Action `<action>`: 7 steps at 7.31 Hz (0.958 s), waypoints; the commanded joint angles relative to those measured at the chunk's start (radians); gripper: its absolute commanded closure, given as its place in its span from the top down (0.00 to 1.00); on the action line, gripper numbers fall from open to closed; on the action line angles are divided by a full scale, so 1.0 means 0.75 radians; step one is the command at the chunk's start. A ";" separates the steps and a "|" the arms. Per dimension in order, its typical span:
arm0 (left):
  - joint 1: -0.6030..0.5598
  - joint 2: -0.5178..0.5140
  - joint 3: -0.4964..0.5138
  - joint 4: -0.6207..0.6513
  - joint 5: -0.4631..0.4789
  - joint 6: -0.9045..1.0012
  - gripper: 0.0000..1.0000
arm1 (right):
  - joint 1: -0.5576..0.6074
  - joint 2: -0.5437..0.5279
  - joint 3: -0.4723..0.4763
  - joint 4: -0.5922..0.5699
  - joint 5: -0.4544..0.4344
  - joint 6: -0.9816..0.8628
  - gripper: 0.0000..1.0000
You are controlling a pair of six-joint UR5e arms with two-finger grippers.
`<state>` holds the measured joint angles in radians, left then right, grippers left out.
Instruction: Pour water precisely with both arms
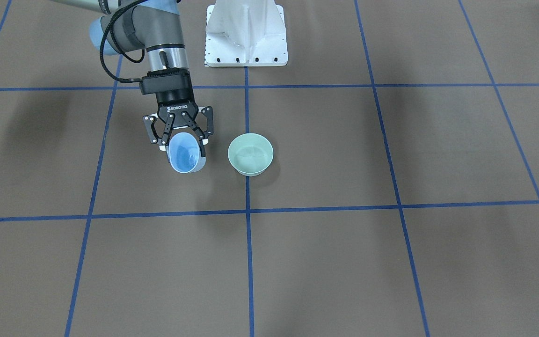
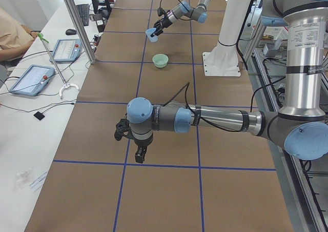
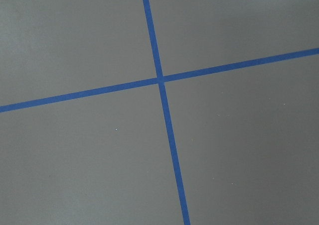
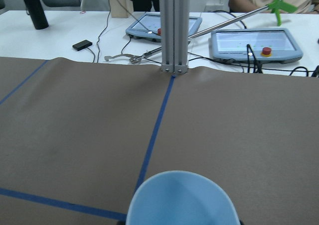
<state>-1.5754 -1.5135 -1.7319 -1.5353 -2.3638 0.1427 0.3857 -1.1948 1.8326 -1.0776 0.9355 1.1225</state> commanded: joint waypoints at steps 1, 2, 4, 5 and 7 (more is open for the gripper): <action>0.000 -0.001 0.000 -0.004 0.000 0.000 1.00 | -0.009 -0.265 -0.003 0.277 -0.159 0.035 0.00; 0.000 -0.001 0.000 -0.004 0.000 0.000 1.00 | -0.009 -0.394 -0.016 0.461 -0.188 0.035 0.00; 0.000 -0.001 0.000 -0.006 0.000 0.000 1.00 | -0.005 -0.505 -0.060 0.626 -0.275 0.035 0.00; 0.000 -0.001 0.000 -0.006 0.000 0.000 1.00 | -0.003 -0.507 -0.123 0.629 -0.345 0.037 0.00; 0.000 -0.003 0.002 -0.004 0.000 0.000 1.00 | 0.001 -0.556 -0.230 0.629 -0.380 0.025 0.00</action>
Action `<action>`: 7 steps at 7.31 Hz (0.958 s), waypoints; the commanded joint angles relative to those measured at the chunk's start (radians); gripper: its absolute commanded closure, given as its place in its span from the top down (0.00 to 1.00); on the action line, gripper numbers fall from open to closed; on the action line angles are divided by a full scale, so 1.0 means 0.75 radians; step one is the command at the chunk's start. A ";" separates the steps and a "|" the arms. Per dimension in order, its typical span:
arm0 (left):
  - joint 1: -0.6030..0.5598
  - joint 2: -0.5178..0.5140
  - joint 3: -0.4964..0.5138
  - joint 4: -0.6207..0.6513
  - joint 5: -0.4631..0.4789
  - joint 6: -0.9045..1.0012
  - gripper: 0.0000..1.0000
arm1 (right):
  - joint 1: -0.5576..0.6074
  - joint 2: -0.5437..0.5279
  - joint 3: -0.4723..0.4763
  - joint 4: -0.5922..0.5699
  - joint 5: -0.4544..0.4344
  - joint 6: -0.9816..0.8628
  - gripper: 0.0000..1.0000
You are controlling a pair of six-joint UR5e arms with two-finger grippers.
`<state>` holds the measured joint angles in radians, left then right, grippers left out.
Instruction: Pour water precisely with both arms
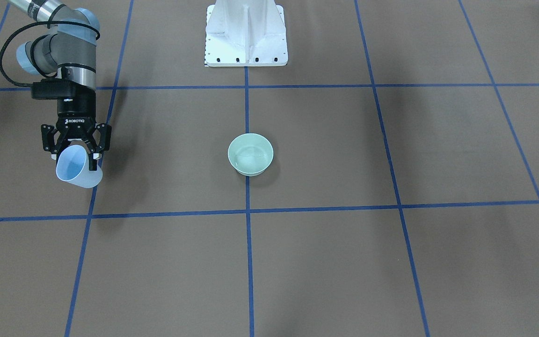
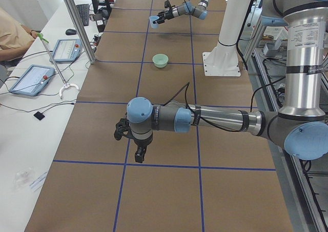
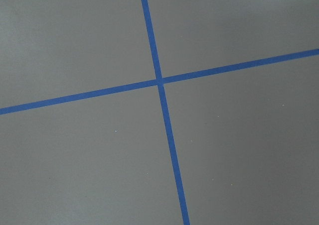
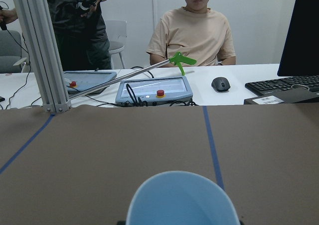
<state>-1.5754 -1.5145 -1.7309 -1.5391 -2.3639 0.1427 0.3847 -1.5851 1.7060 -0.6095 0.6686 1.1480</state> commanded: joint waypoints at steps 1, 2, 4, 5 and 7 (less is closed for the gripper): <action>0.000 -0.001 0.001 0.001 0.000 0.000 1.00 | 0.002 -0.087 -0.086 0.007 -0.020 -0.023 0.00; 0.000 -0.005 0.001 0.003 0.000 0.000 1.00 | 0.002 -0.091 -0.123 0.007 -0.020 -0.011 0.00; 0.000 -0.018 0.001 0.007 0.000 0.000 1.00 | 0.007 -0.093 -0.273 0.273 -0.016 -0.025 0.24; 0.002 -0.020 0.001 0.007 0.000 0.000 1.00 | 0.019 -0.085 -0.345 0.396 -0.014 -0.076 0.45; 0.000 -0.022 -0.001 0.009 0.000 0.000 1.00 | 0.054 -0.079 -0.348 0.410 -0.010 -0.107 1.00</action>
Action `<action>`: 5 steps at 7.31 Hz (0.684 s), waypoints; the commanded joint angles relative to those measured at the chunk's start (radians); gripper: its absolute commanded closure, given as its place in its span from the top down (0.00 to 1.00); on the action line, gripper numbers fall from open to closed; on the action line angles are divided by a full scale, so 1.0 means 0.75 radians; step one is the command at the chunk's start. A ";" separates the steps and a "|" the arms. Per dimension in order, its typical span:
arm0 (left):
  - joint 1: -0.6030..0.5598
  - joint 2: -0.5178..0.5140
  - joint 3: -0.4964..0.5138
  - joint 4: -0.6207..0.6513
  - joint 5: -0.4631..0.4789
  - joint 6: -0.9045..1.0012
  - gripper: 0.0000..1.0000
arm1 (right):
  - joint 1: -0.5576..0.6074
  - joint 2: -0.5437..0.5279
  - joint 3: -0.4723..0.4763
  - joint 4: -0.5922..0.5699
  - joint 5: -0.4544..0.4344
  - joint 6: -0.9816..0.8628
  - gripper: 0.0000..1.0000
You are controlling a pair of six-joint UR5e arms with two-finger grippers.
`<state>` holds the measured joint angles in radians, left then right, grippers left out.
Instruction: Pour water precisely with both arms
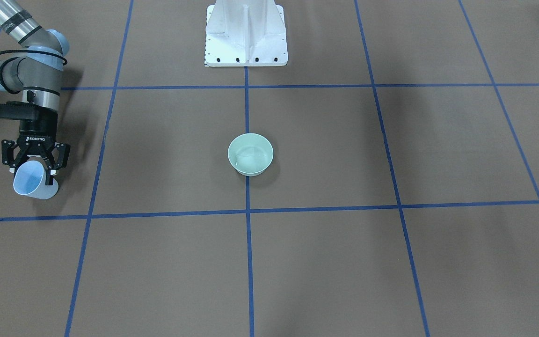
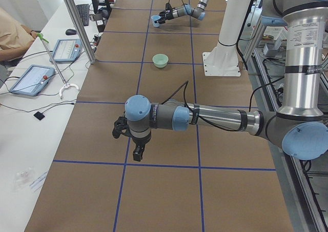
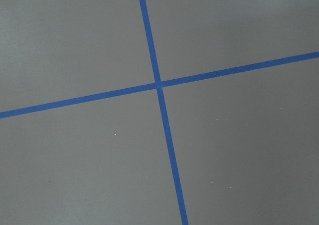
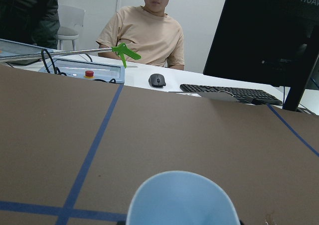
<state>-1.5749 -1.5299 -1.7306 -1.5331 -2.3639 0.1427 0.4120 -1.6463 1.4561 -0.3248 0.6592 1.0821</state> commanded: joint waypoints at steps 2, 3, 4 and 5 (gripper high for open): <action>-0.001 0.001 0.000 0.001 0.000 0.000 1.00 | 0.054 0.000 -0.009 0.079 0.064 -0.035 1.00; -0.001 0.005 -0.002 -0.001 0.000 -0.002 1.00 | 0.099 -0.006 -0.009 0.136 0.088 -0.104 1.00; -0.001 0.005 0.000 -0.001 0.000 0.000 1.00 | 0.144 -0.010 -0.005 0.165 0.127 -0.142 1.00; -0.001 0.007 0.000 -0.003 0.000 0.000 1.00 | 0.195 -0.002 0.001 0.165 0.196 -0.160 1.00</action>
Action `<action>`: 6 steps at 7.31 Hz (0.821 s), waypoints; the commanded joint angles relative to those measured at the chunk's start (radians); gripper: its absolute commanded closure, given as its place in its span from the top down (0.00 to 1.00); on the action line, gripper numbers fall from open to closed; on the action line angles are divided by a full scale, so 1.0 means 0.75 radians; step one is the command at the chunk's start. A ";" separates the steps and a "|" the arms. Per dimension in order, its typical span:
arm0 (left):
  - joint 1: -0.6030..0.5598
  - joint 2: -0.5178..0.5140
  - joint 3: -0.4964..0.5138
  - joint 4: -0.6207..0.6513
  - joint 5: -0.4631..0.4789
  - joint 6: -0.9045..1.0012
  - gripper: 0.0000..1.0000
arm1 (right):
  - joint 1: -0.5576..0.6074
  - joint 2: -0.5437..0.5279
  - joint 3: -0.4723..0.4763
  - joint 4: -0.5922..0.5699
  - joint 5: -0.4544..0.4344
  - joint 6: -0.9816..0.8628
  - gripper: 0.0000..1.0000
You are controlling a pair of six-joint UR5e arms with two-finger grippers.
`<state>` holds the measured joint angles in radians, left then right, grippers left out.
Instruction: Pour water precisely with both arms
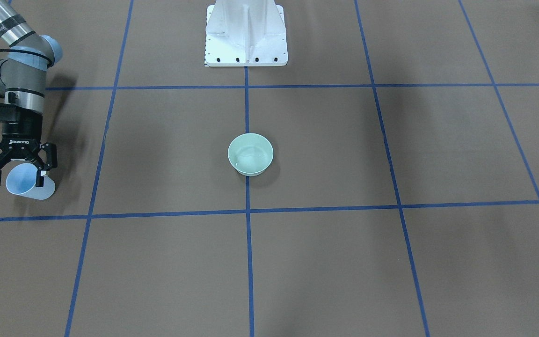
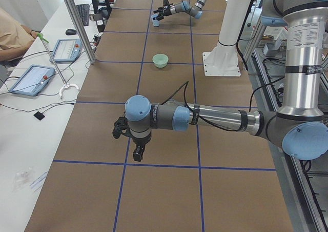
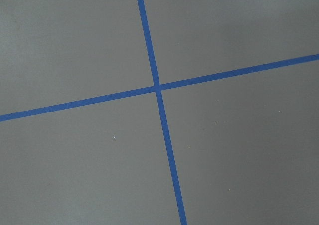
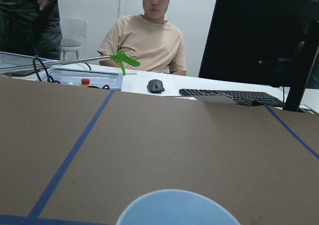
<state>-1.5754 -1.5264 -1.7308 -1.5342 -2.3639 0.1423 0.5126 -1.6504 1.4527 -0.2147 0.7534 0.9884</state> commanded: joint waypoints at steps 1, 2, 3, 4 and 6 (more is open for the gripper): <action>0.000 0.006 0.001 -0.002 0.000 0.001 1.00 | 0.130 0.024 0.008 0.018 0.183 -0.062 1.00; 0.000 0.012 -0.001 -0.006 0.000 0.001 1.00 | 0.197 0.028 0.010 0.018 0.301 -0.082 1.00; 0.000 0.014 -0.001 -0.010 -0.018 0.001 1.00 | 0.255 0.075 0.008 0.012 0.391 -0.089 1.00; 0.000 0.016 -0.005 -0.008 -0.043 0.001 1.00 | 0.328 0.084 0.008 0.008 0.536 -0.093 1.00; 0.000 0.018 -0.008 -0.010 -0.047 0.001 1.00 | 0.604 0.084 0.008 -0.061 1.056 -0.145 1.00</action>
<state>-1.5754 -1.5140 -1.7355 -1.5405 -2.3962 0.1427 0.8379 -1.5898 1.4589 -0.2233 1.3091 0.9072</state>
